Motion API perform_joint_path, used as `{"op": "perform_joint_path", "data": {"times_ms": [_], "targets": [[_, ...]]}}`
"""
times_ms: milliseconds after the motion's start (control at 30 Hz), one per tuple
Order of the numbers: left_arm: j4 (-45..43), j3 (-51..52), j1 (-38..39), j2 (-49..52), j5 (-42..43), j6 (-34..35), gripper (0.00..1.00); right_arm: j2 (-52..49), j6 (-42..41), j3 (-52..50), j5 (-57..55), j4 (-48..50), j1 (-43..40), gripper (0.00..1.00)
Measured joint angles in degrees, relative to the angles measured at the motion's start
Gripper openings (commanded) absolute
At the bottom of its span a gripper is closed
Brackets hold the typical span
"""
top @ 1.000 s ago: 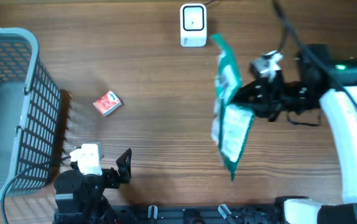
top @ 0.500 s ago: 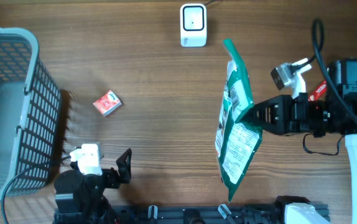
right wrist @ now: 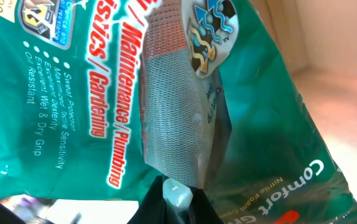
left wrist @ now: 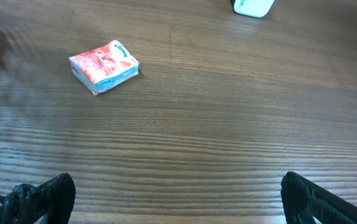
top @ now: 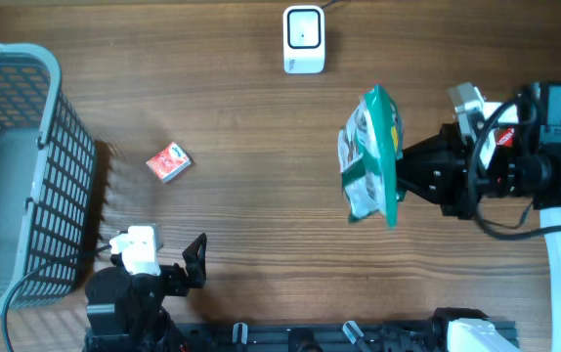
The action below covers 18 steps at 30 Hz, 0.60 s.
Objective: Scan the item barcode
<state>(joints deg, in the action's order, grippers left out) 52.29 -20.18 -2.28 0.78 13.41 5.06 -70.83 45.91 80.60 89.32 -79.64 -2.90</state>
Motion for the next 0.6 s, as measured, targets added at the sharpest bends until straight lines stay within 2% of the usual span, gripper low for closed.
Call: {"op": "perform_joint_path", "data": {"times_ms": [233,333,400,467,533,567,600], "targets": [[0.0,0.0,0.0,0.0,0.0,0.0,1.00,-3.3,11.2,0.0,-4.2,0.3,0.0,0.04],[0.0,0.0,0.0,0.0,0.0,0.0,1.00,-3.3,12.5,0.0,-5.1,0.4,0.0,0.04],[0.0,0.0,0.0,0.0,0.0,0.0,1.00,-3.3,9.4,0.0,-4.8,1.0,0.0,0.04],[0.0,0.0,0.0,0.0,0.0,0.0,1.00,-3.3,0.2,-0.2,-4.3,4.6,-0.3,0.04],[0.0,0.0,0.0,0.0,0.0,0.0,1.00,-3.5,-18.0,-0.3,-5.4,8.7,-1.5,0.04],[0.0,0.0,0.0,0.0,0.0,0.0,1.00,-3.5,-32.6,-0.3,-8.0,8.6,-2.3,0.04],[0.0,0.0,0.0,0.0,0.0,0.0,1.00,-3.5,-42.5,-0.3,-9.5,6.8,-2.9,0.04]]}}
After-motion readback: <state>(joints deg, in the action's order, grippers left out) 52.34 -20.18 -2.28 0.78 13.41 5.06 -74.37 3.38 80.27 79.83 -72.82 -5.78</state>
